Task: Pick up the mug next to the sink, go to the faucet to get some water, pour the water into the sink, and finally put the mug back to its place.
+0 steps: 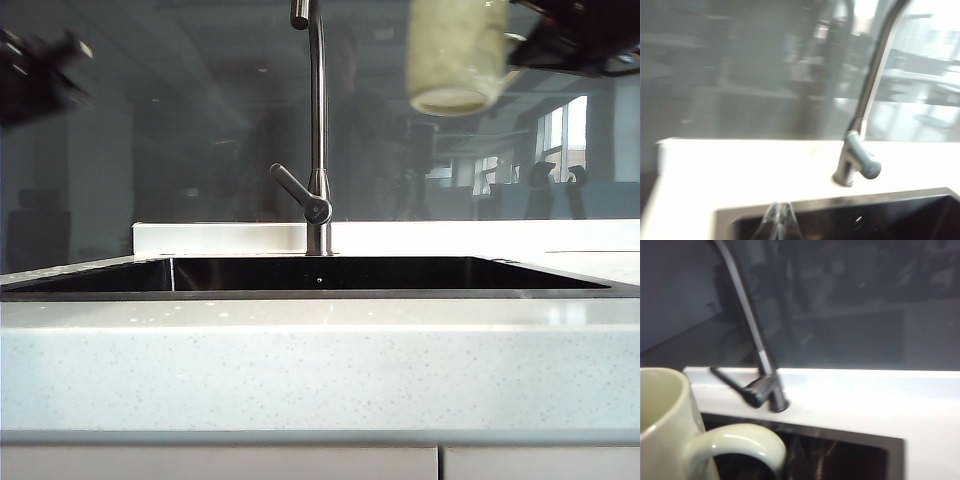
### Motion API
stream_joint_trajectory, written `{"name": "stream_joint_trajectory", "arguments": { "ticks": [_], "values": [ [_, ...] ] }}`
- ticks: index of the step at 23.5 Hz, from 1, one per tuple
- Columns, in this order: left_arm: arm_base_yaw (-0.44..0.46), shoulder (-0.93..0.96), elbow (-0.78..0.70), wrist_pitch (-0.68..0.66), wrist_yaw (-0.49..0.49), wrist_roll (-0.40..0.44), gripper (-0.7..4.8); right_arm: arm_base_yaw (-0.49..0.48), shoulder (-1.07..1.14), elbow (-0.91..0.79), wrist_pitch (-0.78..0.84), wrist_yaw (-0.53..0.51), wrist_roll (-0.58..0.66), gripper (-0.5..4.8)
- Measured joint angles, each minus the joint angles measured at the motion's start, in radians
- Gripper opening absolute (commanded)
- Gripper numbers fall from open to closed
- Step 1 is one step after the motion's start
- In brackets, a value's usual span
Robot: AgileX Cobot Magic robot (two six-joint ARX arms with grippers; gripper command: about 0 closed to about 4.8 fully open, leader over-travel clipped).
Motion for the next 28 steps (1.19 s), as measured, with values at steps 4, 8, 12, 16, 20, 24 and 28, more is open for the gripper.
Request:
{"name": "stream_joint_trajectory", "arguments": {
  "ticks": [4, 8, 12, 16, 20, 24, 28],
  "values": [
    [0.000, 0.310, 0.259, 0.074, 0.161, -0.074, 2.60, 0.062, 0.048, 0.085, -0.074, 0.001, 0.000, -0.05],
    [-0.005, 0.619, 0.605, 0.082, 0.369, -0.195, 4.08, 0.123, 0.122, 0.172, -0.112, 0.009, -0.002, -0.05],
    [-0.023, 0.830, 0.876, 0.084, 0.527, -0.315, 4.09, 0.159, 0.215, 0.273, -0.121, 0.023, -0.006, -0.05],
    [-0.066, 1.031, 1.184, 0.062, 0.583, -0.398, 4.20, 0.180, 0.317, 0.404, -0.177, 0.024, -0.008, -0.05],
    [-0.102, 1.120, 1.357, 0.025, 0.565, -0.406, 4.63, 0.201, 0.392, 0.521, -0.250, 0.035, -0.020, -0.05],
    [-0.135, 1.152, 1.482, -0.084, 0.542, -0.341, 4.63, 0.253, 0.503, 0.678, -0.290, 0.046, -0.045, -0.05],
    [-0.143, 1.152, 1.510, -0.091, 0.542, -0.328, 4.63, 0.268, 0.560, 0.765, -0.290, 0.072, -0.055, -0.05]
  ]
}}
